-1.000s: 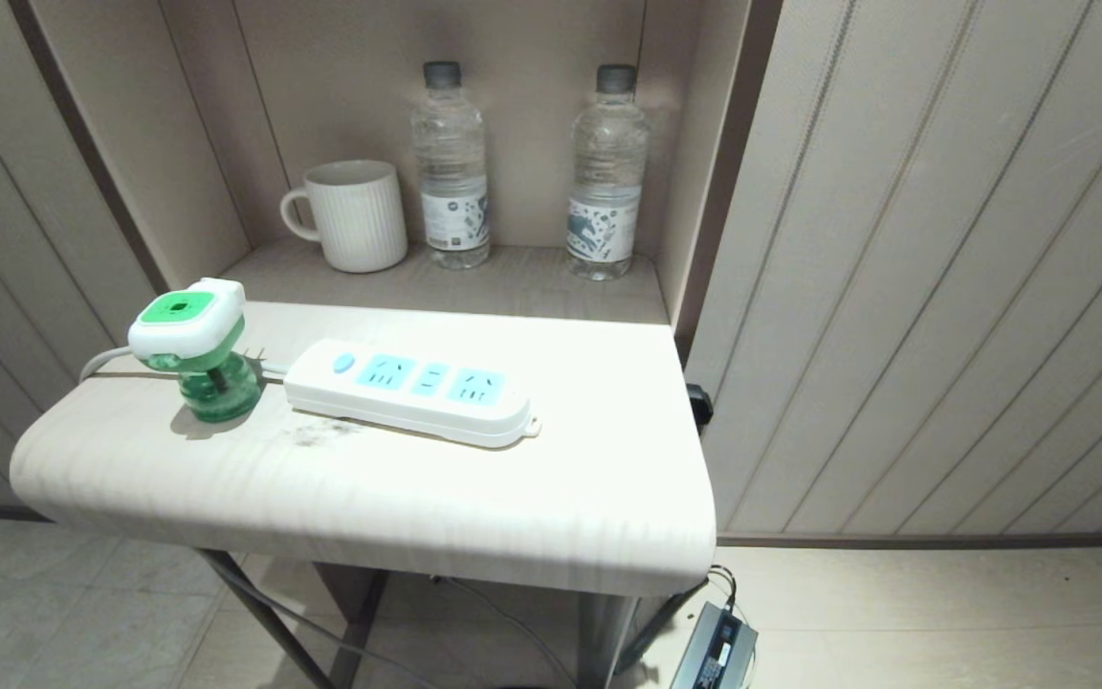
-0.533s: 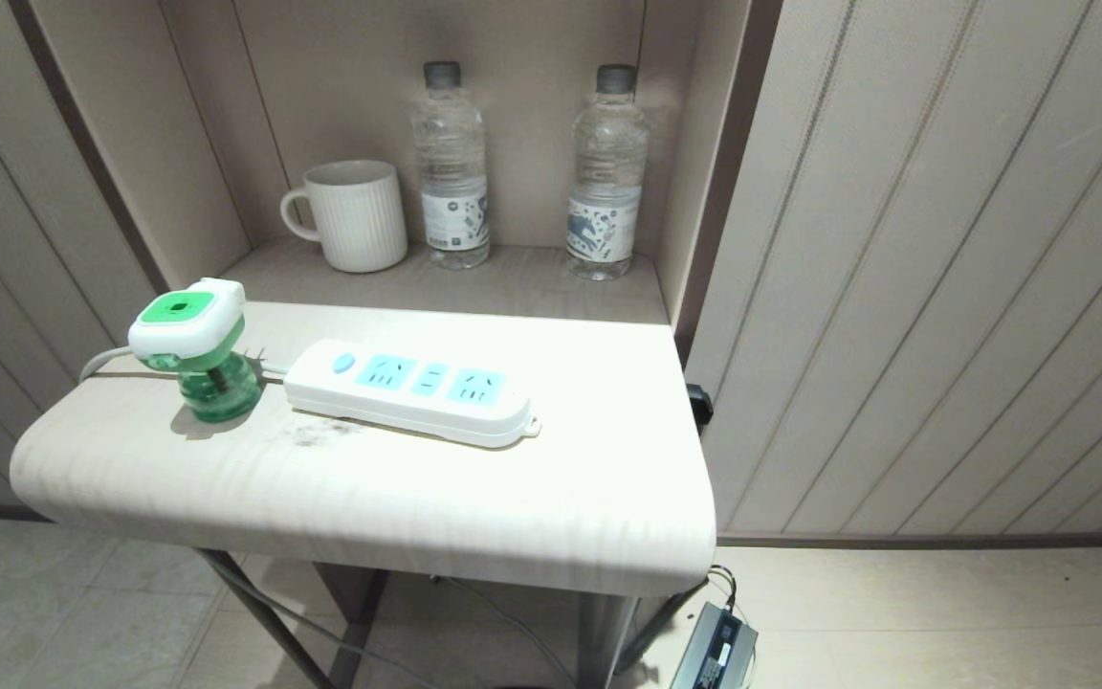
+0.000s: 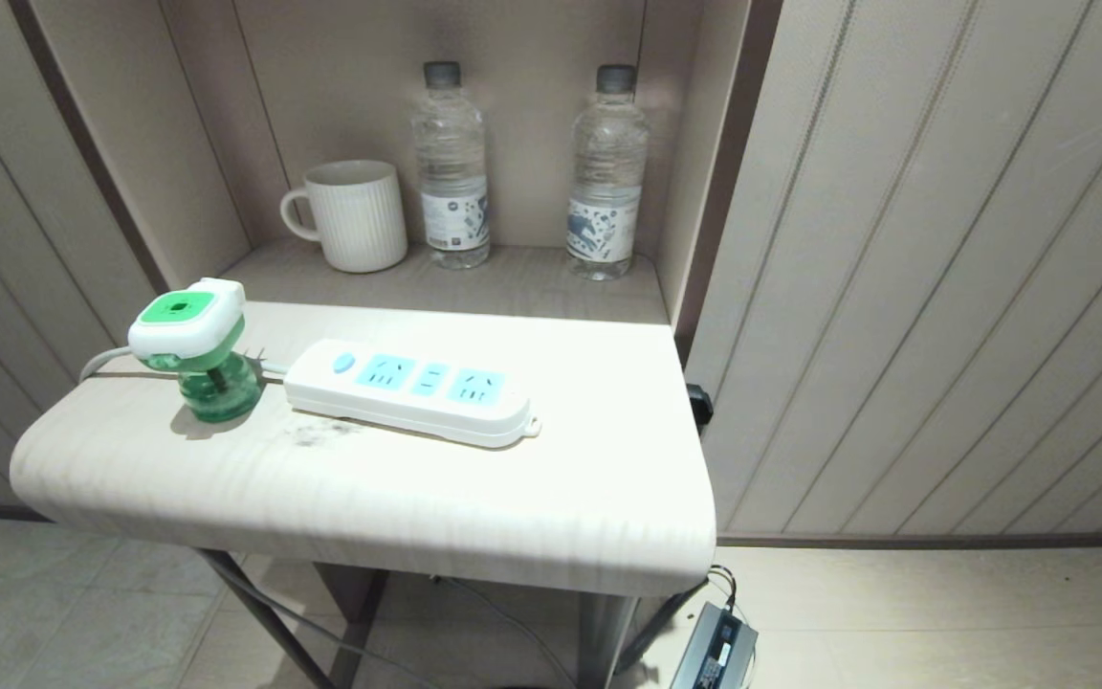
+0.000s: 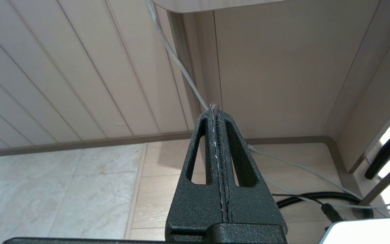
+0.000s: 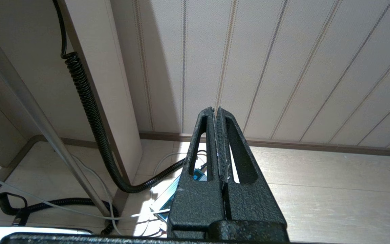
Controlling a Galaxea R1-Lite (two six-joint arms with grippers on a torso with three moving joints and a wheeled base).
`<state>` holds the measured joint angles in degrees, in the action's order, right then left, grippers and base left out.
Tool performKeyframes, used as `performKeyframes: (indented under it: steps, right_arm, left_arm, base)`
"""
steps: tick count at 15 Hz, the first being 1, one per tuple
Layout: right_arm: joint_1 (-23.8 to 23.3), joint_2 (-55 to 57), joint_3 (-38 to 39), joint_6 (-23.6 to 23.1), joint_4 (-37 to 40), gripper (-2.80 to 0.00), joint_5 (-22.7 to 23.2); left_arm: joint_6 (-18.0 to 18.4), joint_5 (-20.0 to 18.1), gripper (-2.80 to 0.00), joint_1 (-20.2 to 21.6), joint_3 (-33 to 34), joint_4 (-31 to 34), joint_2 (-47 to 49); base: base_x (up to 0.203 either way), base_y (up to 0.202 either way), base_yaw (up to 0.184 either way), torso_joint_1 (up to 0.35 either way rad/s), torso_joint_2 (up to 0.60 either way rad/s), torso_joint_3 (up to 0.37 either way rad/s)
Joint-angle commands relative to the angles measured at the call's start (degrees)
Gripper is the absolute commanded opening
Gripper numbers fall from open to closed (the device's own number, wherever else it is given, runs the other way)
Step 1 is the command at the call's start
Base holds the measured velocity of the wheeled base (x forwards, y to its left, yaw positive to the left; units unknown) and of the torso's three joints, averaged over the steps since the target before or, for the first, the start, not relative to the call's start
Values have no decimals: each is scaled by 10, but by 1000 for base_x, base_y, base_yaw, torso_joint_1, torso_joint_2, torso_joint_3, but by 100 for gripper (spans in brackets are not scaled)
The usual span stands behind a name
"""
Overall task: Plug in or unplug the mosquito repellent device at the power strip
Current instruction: Pick up the mosquito repellent liquid
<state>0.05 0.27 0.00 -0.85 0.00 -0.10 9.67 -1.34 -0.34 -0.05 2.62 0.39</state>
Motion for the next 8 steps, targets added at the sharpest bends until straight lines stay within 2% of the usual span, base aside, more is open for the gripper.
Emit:
performKeyframes:
  steps: [1,3,6,8]
  right_arm:
    - [0,0,0,0,0,-280,0]
    - [0,0,0,0,0,-280,0]
    - [0,0,0,0,0,-280,0]
    - [0,0,0,0,0,-280,0]
  left_arm:
    - [1,2,-280,0,-9,1,10]
    - [-5,4,-280,0,-48,2,27]
    - [-10,8,-280,0,-194,-1,85]
    - [-11,3,-280,0,-255,-1,142]
  base:
    - [0,0,0,0,0,0]
    - [0,0,0,0,0,0]
    - [0,0,0,0,0,0]
    - [0,0,0,0,0,0]
